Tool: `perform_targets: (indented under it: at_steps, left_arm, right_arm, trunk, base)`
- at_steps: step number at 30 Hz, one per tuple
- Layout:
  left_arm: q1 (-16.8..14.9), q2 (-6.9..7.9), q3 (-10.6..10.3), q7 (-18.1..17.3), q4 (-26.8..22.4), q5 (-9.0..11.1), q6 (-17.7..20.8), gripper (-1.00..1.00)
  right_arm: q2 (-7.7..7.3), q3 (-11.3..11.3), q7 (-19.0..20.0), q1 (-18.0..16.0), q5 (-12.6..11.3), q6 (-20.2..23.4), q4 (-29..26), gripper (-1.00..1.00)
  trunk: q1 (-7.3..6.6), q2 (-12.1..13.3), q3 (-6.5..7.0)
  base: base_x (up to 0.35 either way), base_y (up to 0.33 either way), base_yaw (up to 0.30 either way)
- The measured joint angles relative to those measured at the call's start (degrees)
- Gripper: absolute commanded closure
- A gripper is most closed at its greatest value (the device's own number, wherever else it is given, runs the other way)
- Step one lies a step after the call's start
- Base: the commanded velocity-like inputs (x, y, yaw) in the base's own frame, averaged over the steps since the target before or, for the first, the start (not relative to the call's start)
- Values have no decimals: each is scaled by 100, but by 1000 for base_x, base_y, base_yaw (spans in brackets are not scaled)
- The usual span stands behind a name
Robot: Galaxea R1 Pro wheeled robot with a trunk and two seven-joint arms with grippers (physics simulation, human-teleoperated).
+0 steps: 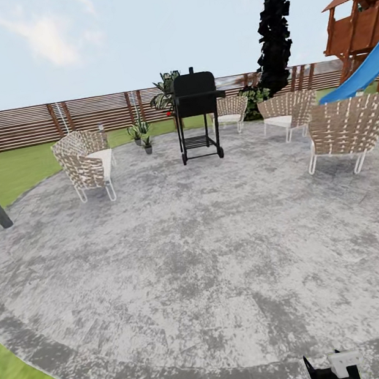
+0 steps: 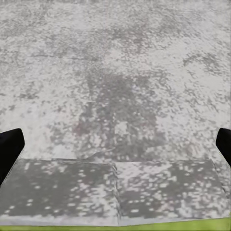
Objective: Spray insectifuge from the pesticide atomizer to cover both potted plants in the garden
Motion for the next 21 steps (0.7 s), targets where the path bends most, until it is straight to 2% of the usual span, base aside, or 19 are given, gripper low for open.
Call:
perform_targets:
  at_steps: [21]
  left_arm:
    - [0,0,-1,0,0,0,0,100]
  right_arm:
    - [4,-1,0,0,1,0,0,-100]
  trunk:
    - [0,0,0]
  base:
    - [339,0,0]
